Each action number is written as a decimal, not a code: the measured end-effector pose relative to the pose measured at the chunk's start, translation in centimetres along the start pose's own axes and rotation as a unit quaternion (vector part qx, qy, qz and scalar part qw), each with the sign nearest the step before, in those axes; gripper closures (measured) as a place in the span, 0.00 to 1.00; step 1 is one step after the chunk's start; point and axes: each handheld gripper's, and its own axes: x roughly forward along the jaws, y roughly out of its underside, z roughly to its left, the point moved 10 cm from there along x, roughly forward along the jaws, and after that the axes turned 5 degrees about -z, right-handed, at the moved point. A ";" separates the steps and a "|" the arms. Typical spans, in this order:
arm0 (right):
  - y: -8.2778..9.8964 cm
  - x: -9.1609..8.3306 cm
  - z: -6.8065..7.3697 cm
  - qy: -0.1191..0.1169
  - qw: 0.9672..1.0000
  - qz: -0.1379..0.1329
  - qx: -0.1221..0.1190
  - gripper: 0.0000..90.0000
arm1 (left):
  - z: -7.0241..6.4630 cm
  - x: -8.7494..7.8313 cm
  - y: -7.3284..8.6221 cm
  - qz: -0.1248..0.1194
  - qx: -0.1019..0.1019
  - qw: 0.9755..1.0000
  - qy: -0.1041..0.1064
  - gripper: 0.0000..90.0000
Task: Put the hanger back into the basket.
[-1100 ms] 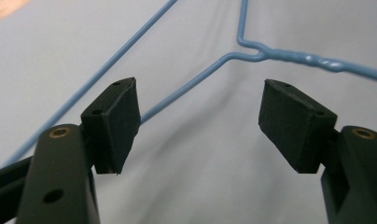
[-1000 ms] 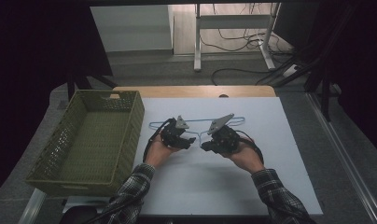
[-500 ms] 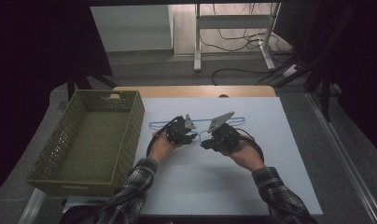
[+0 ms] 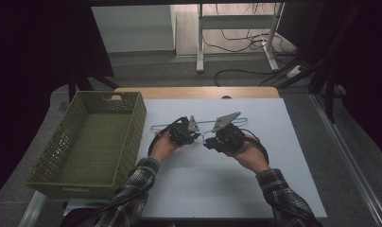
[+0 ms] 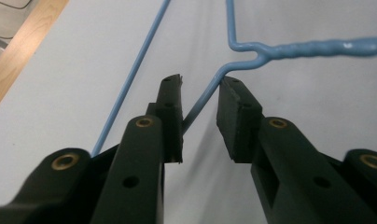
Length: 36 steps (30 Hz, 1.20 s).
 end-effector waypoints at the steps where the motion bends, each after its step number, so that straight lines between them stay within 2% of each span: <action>1: -0.3 -0.5 -0.2 0.007 1.000 -0.007 0.002 0.83 | 0.0 0.0 0.0 0.000 0.002 1.000 0.001 0.82; 6: -0.8 -2.2 -1.1 0.031 0.999 -0.021 0.004 0.75 | 0.3 -0.1 -0.3 -0.004 0.007 1.000 0.003 0.83; 8: -0.9 -3.2 -1.8 0.046 0.999 -0.028 0.009 0.69 | 0.4 -0.1 -0.5 -0.009 0.007 1.000 0.004 0.84; 9: -0.8 -4.2 -2.6 0.063 0.997 -0.036 0.015 0.64 | 0.4 -0.2 -0.5 -0.009 0.010 1.000 0.005 0.85; 10: -0.8 -4.2 -2.6 0.063 0.997 -0.036 0.015 0.64 | 0.5 -0.2 -0.6 -0.010 0.013 1.000 0.005 0.85; 12: -0.7 -5.3 -3.4 0.082 0.995 -0.050 0.028 0.60 | 0.6 -0.3 -0.7 -0.013 0.025 1.000 0.001 0.87; 13: -0.6 -5.8 -3.9 0.090 0.994 -0.057 0.033 0.59 | 0.7 -0.5 -0.9 -0.017 0.039 0.999 -0.006 0.88; 14: -0.6 -6.5 -4.4 0.101 0.992 -0.068 0.045 0.57 | 0.8 -0.7 -1.1 -0.021 0.051 0.998 -0.009 0.91; 16: -0.4 -7.4 -5.1 0.117 0.988 -0.082 0.057 0.56 | 1.0 -1.3 -1.6 -0.032 0.062 0.997 -0.014 0.97; 17: -0.3 -7.9 -5.5 0.127 0.986 -0.091 0.065 0.56 | 1.1 -1.7 -1.9 -0.043 0.044 0.998 0.000 0.97; 18: -0.3 -8.4 -5.9 0.137 0.983 -0.099 0.072 0.56 | 1.4 -2.2 -2.3 -0.059 0.039 0.997 -0.007 0.97; 19: -0.2 -8.7 -6.2 0.142 0.981 -0.105 0.080 0.56 | 1.6 -2.8 -2.7 -0.074 0.016 0.997 0.013 0.97; 20: 0.0 -9.0 -6.4 0.145 0.980 -0.109 0.087 0.56 | 1.8 -3.0 -3.0 -0.085 0.001 0.996 0.016 0.97; 21: 0.1 -9.1 -6.5 0.148 0.979 -0.110 0.090 0.56 | 2.1 -3.5 -3.2 -0.096 -0.024 0.995 0.026 0.98; 22: 0.2 -9.2 -6.7 0.153 0.978 -0.108 0.089 0.56 | 2.2 -3.8 -3.4 -0.104 -0.039 0.993 0.038 0.98; 25: 0.4 -9.1 -6.5 0.150 0.978 -0.108 0.094 0.56 | 2.6 -4.8 -3.7 -0.122 -0.090 0.987 0.059 0.98; 26: 0.5 -8.9 -6.4 0.150 0.979 -0.104 0.092 0.56 | 2.7 -5.0 -3.7 -0.123 -0.097 0.986 0.063 0.98; 29: 0.4 -8.4 -6.1 0.144 0.980 -0.101 0.094 0.56 | 2.8 -5.6 -4.0 -0.137 -0.139 0.978 0.081 0.98; 32: 0.1 -8.0 -5.7 0.137 0.980 -0.108 0.098 0.56 | 2.6 -6.3 -4.3 -0.144 -0.165 0.971 0.096 0.98; 34: -0.2 -7.6 -5.5 0.130 0.980 -0.113 0.101 0.57 | 2.3 -6.9 -4.6 -0.147 -0.178 0.968 0.102 0.98; 36: -0.5 -7.3 -5.2 0.127 0.980 -0.117 0.102 0.57 | 1.9 -7.2 -4.8 -0.148 -0.181 0.966 0.107 0.98</action>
